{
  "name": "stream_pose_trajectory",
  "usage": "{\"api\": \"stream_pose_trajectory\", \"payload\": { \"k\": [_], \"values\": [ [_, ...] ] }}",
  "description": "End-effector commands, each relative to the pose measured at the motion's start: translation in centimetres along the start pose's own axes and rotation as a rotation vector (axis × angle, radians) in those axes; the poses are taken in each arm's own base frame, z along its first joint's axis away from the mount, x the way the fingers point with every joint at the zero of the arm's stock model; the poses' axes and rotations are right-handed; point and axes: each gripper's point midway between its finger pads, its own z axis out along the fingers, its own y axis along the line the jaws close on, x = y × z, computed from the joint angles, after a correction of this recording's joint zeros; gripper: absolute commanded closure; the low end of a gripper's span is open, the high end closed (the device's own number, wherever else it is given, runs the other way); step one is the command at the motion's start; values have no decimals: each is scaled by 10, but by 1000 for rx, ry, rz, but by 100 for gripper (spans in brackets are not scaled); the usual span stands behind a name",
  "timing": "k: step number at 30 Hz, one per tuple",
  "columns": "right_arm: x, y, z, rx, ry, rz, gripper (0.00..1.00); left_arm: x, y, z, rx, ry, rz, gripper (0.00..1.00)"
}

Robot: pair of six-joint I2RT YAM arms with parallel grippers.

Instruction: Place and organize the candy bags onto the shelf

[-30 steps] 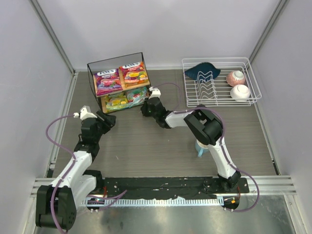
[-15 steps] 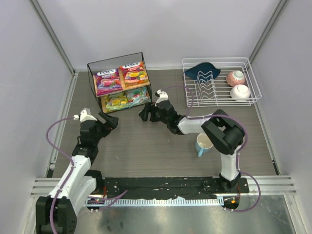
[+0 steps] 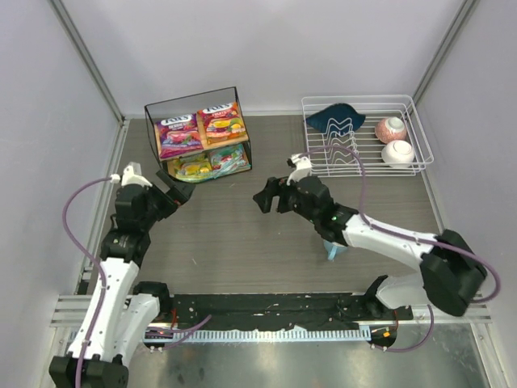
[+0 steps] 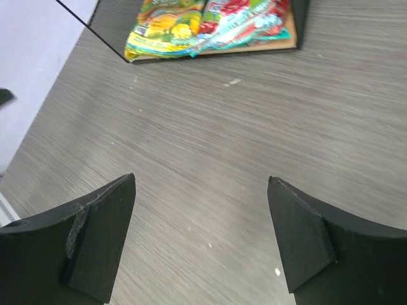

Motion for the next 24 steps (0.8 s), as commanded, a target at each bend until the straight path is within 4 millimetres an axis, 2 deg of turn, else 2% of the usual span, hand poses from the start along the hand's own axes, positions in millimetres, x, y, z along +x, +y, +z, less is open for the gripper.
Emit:
{"api": "stream_pose_trajectory", "payload": {
  "k": [1, 2, 4, 5, 8, 9, 11, 12, 13, 16, 24],
  "values": [
    [10, -29, -42, 114, 11, -33, 10, -10, -15, -38, 20, -5, 88, 0],
    [-3, -25, -57, 102, -34, -26, 10, -20, -21, -46, 20, -33, 104, 0],
    [2, -40, -73, 156, -44, -20, 10, -23, -20, -60, 10, -44, 146, 0],
    [-2, -42, -81, 166, -68, -16, 10, -30, -26, -68, 18, -67, 162, 0],
    [-10, -53, -109, 194, -144, -13, 10, -35, -30, -83, 35, -99, 215, 0],
    [-18, -53, -120, 186, -194, -7, 10, -36, -34, -87, 50, -106, 230, 0],
    [-16, -66, -133, 240, -200, -29, 10, -36, -34, -94, 59, -109, 283, 0],
    [-23, -67, -143, 242, -239, -26, 9, -36, -36, -98, 64, -107, 302, 0],
    [-20, -73, -148, 266, -230, -37, 9, -36, -36, -99, 69, -105, 321, 0],
    [-28, -83, -166, 317, -279, -40, 9, -40, -35, -104, 62, -118, 387, 0],
    [-41, -123, -205, 538, -393, -3, 7, -44, -26, -101, 54, -169, 500, 0]
  ]
}}
